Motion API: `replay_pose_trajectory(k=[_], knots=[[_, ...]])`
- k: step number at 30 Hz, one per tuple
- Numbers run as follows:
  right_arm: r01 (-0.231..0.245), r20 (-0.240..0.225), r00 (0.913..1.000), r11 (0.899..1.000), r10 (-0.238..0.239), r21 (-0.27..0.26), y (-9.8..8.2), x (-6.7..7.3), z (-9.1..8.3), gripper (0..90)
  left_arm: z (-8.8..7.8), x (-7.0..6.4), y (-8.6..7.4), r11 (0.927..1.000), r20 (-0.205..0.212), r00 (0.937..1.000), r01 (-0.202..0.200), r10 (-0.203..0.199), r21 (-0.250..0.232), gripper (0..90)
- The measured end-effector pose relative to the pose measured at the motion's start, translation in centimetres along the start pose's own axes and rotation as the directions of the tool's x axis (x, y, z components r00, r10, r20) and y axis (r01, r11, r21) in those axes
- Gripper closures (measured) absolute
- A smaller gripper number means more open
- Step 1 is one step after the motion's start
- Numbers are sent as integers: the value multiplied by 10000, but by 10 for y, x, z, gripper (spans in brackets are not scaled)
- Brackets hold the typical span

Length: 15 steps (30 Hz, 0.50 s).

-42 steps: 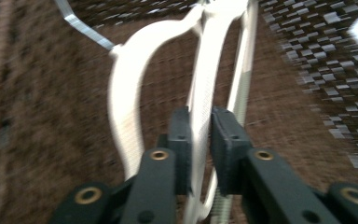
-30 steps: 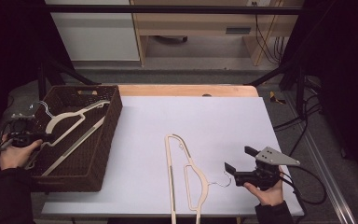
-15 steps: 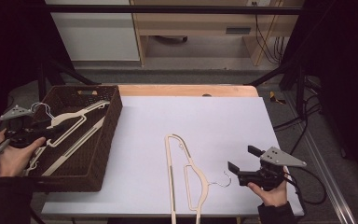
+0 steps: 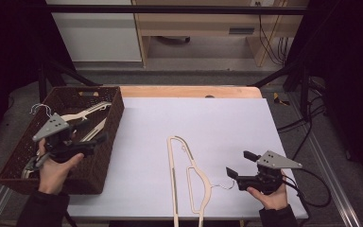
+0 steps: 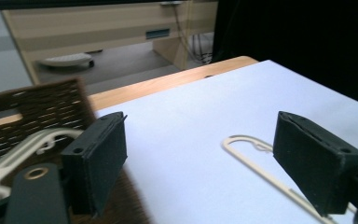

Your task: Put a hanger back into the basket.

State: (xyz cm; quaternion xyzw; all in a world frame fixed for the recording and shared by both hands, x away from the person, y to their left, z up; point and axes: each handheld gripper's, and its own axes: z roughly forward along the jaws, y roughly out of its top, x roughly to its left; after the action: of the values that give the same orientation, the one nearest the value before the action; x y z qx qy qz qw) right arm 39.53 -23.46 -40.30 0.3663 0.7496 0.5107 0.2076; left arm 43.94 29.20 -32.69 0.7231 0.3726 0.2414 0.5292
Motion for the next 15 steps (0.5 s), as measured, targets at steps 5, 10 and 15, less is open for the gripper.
replay_pose_trajectory(k=[5,10,15], knots=[[-44,-102,9999,10000,44,59,-3,-2,0,158,15,-28,-7,9993,434,9985,-319,328,-203,134],[-224,-281,9993,9995,230,224,-10,-3,0,179,27,-55,-16,9990,1167,9922,-422,440,-177,126],[-89,-401,9991,9983,112,579,-17,-2,5,213,38,-76,-25,9974,1692,9830,-724,709,28,119]])
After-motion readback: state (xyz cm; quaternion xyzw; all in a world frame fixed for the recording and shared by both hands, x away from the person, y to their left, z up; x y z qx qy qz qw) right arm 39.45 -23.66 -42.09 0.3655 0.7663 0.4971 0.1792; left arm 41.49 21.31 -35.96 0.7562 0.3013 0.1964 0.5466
